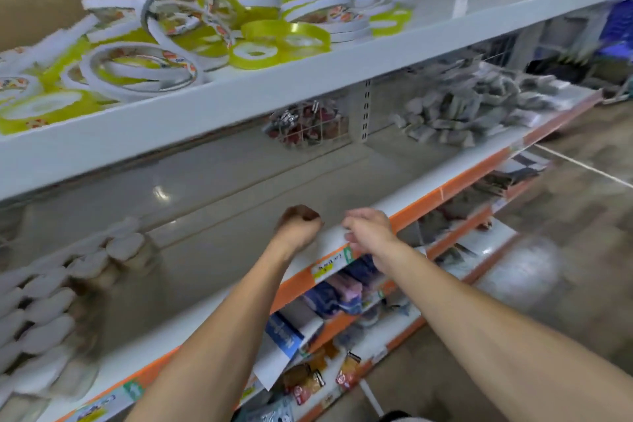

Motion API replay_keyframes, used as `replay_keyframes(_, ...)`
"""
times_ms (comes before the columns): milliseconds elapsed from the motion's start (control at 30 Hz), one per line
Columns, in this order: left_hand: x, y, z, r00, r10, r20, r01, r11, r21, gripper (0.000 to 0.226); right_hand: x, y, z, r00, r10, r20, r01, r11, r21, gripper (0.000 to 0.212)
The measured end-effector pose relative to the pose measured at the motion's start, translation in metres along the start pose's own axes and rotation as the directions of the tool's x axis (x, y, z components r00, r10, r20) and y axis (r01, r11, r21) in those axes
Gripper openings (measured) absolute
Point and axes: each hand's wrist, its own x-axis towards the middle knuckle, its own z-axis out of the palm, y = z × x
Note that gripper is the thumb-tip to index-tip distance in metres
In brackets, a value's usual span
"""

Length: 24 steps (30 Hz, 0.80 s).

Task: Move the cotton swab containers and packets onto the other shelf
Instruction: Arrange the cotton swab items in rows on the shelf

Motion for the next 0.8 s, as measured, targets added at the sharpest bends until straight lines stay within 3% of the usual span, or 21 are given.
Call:
replay_keyframes(133, 0.01, 0.04, 0.036, 1.0, 0.007, 0.027, 0.0, 0.962, -0.274, 0.012, 0.013, 0.002, -0.058, 0.999, 0.03, -0.011, -0.03, 1.0, 0.007, 0.019)
replay_keyframes(333, 0.03, 0.107, 0.092, 0.997, 0.034, 0.072, 0.004, 0.883, -0.469, 0.014, 0.032, 0.005, -0.142, 0.997, 0.054, -0.064, -0.05, 0.997, 0.056, 0.012)
replay_keyframes(567, 0.054, 0.181, 0.139, 0.99, 0.07, 0.125, 0.003, 0.864, -0.504, 0.016, 0.059, 0.007, -0.219, 0.994, 0.022, -0.108, -0.009, 0.994, 0.113, 0.029)
replay_keyframes(800, 0.088, 0.24, 0.178, 0.982, 0.077, 0.173, 0.02, 0.868, -0.497, 0.017, 0.094, 0.004, -0.273, 0.986, 0.072, -0.151, -0.046, 0.985, 0.169, 0.027)
